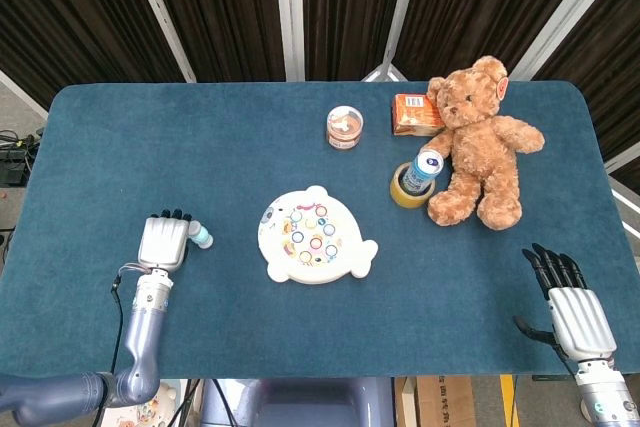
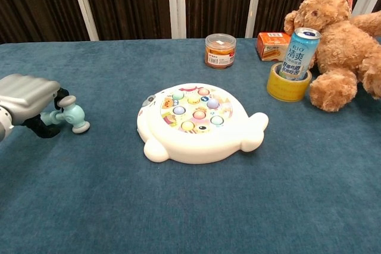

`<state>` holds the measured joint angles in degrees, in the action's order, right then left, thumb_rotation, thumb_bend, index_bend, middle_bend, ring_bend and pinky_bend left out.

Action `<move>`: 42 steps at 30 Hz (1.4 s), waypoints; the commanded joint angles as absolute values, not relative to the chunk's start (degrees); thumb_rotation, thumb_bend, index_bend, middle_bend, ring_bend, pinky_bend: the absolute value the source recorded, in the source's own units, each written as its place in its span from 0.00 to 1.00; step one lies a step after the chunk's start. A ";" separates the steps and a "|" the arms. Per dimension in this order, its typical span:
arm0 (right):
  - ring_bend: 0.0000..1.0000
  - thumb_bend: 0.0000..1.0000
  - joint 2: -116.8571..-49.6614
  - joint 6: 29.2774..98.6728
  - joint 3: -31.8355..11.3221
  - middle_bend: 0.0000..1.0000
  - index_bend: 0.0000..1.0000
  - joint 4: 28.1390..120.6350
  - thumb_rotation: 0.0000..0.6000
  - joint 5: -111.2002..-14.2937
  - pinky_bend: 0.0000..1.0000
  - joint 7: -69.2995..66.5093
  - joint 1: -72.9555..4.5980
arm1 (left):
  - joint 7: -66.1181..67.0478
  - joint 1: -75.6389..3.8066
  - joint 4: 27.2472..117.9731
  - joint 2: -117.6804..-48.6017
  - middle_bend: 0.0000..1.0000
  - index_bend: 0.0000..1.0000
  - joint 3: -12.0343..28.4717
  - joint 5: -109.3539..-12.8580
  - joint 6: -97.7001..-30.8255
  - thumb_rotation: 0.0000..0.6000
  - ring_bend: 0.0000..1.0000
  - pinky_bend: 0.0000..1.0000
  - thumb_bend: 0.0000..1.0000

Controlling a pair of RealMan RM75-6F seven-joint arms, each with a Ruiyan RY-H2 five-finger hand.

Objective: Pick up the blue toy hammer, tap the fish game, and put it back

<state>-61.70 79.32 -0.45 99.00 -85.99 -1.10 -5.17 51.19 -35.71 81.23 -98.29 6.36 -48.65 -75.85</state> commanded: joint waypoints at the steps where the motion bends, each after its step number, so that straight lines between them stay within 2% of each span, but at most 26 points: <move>1: 0.00 0.24 -61.69 79.34 -0.45 0.00 0.00 99.00 1.00 -86.01 0.00 -1.08 -5.17 | 51.08 -35.57 81.51 -98.15 0.31 0.40 6.60 -48.83 -75.87 1.00 0.31 0.48 0.28; 13: 0.00 0.23 -61.73 79.41 -0.48 0.00 0.00 99.10 1.00 -85.98 0.00 -0.95 -5.13 | 52.10 -34.98 83.98 -96.92 0.28 0.37 6.53 -50.35 -76.10 1.00 0.30 0.47 0.28; 17: 0.00 0.23 -61.74 79.49 -0.47 0.00 0.00 99.12 1.00 -86.05 0.00 -0.91 -5.10 | 52.26 -34.91 85.00 -96.36 0.26 0.35 7.14 -50.46 -76.39 1.00 0.28 0.45 0.23; 19: 0.00 0.24 -61.74 79.57 -0.47 0.00 0.00 99.09 1.00 -86.11 0.00 -0.90 -5.07 | 52.92 -34.89 85.97 -95.68 0.22 0.29 7.32 -50.52 -76.72 1.00 0.24 0.41 0.11; 21: 0.00 0.24 -61.70 79.65 -0.49 0.00 0.00 99.05 1.00 -86.09 0.00 -0.93 -5.03 | 54.89 -34.75 87.56 -94.77 0.16 0.22 7.33 -50.12 -77.83 1.00 0.18 0.34 0.03; 24: 0.00 0.23 -61.65 79.63 -0.53 0.00 0.00 99.01 1.00 -85.95 0.00 -1.09 -5.00 | 57.74 -34.35 92.13 -92.37 0.07 0.13 7.07 -50.72 -80.39 1.00 0.09 0.24 0.00; 30: 0.00 0.23 -61.58 79.97 -0.50 0.00 0.00 98.55 1.00 -86.30 0.00 -0.55 -4.93 | 53.73 -30.69 104.33 -81.89 0.00 0.00 5.03 -56.75 -84.54 1.00 0.05 0.19 0.00; 33: 0.00 0.24 -61.94 81.04 -0.79 0.00 0.00 97.70 1.00 -86.90 0.00 1.03 -4.82 | 46.72 -27.43 108.09 -76.55 0.00 0.00 2.29 -62.46 -86.01 1.00 0.02 0.18 0.00; 36: 0.00 0.23 -62.74 82.69 -1.18 0.00 0.00 96.16 1.00 -87.86 0.00 4.26 -4.66 | 40.17 -23.54 109.32 -72.06 0.00 0.00 -2.28 -69.08 -88.05 1.00 0.00 0.14 0.00; 42: 0.00 0.24 -65.25 86.35 -1.68 0.00 0.00 93.96 1.00 -90.16 0.00 8.93 -4.04 | 27.09 -14.93 103.28 -68.31 0.00 0.00 -11.12 -84.41 -95.96 1.00 0.00 0.12 0.00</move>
<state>-64.36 85.27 -1.44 94.75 -89.29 7.93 -4.34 34.05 -20.36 106.21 -71.08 -5.73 -77.02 -90.95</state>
